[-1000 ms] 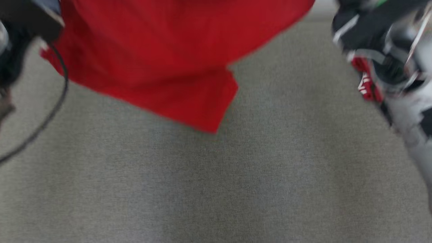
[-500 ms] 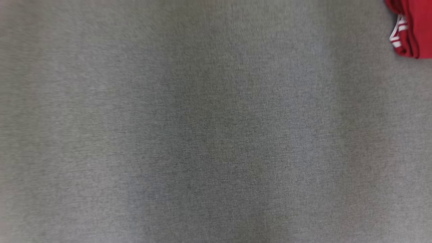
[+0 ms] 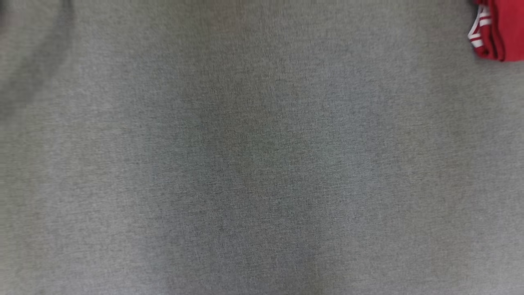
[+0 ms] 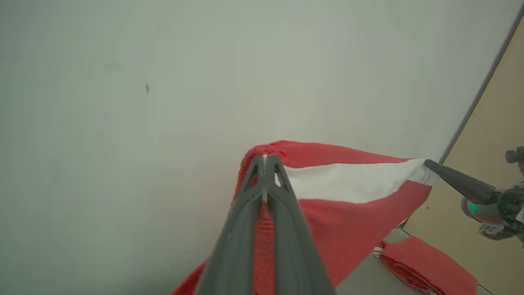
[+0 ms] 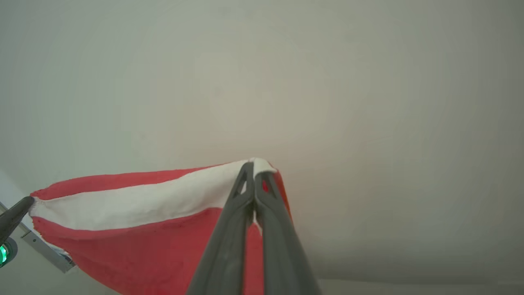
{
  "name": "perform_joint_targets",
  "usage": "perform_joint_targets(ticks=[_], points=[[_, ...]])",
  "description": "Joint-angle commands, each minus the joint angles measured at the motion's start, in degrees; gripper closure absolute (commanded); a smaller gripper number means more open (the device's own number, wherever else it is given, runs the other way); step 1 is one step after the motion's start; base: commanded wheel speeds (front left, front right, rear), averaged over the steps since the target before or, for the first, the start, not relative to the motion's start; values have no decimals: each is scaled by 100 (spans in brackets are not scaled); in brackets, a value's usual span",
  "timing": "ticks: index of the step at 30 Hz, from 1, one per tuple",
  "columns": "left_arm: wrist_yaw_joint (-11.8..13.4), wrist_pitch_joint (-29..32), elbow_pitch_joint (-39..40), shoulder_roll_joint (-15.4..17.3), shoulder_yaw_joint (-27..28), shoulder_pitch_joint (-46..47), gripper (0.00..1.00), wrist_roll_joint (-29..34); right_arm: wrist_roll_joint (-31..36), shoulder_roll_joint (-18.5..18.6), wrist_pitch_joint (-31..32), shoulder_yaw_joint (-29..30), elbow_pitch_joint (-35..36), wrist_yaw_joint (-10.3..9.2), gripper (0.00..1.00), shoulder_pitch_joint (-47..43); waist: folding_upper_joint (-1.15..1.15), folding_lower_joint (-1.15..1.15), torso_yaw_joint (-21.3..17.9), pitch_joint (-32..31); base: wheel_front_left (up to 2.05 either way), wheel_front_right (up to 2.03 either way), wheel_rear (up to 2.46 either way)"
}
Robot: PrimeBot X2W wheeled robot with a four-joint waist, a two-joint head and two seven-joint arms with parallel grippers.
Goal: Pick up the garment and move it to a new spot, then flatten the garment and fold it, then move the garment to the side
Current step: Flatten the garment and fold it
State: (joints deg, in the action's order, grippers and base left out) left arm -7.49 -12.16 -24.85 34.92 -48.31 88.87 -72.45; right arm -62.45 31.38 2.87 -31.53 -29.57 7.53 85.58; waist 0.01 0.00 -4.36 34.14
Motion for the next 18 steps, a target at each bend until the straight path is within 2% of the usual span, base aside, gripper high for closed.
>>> perform_joint_targets(ticks=[1,3,4,6,10,15,18], points=[[4,-108,218,38,-79,-388,100,-132,-133,227,-53,-47,168,-12,100,-426,-1,0,184,-370,0,0,0],[5,-221,588,269,-230,-886,100,-20,-320,515,-95,-123,573,-6,100,-1065,-1,0,213,-557,0,0,0],[5,-261,776,264,-168,-1187,100,-166,-418,682,-132,-130,766,-7,100,-1415,-1,0,249,-639,0,0,0],[5,-296,1121,368,-203,-1812,100,-24,-632,953,-242,-90,1144,-7,100,-2180,-1,0,276,-806,0,0,0],[43,-303,1728,300,238,-3049,100,360,-866,1405,-444,-34,1841,-7,100,-3593,-1,0,313,-1045,0,0,0],[136,-301,2299,60,543,-4628,100,1026,-1013,1637,-624,-54,2485,-6,100,-5091,-1,0,323,-1326,0,0,0],[170,-303,2327,-24,657,-5433,100,1300,-1022,1695,-662,-64,2754,-6,100,-5772,-1,0,307,-1489,0,0,0]])
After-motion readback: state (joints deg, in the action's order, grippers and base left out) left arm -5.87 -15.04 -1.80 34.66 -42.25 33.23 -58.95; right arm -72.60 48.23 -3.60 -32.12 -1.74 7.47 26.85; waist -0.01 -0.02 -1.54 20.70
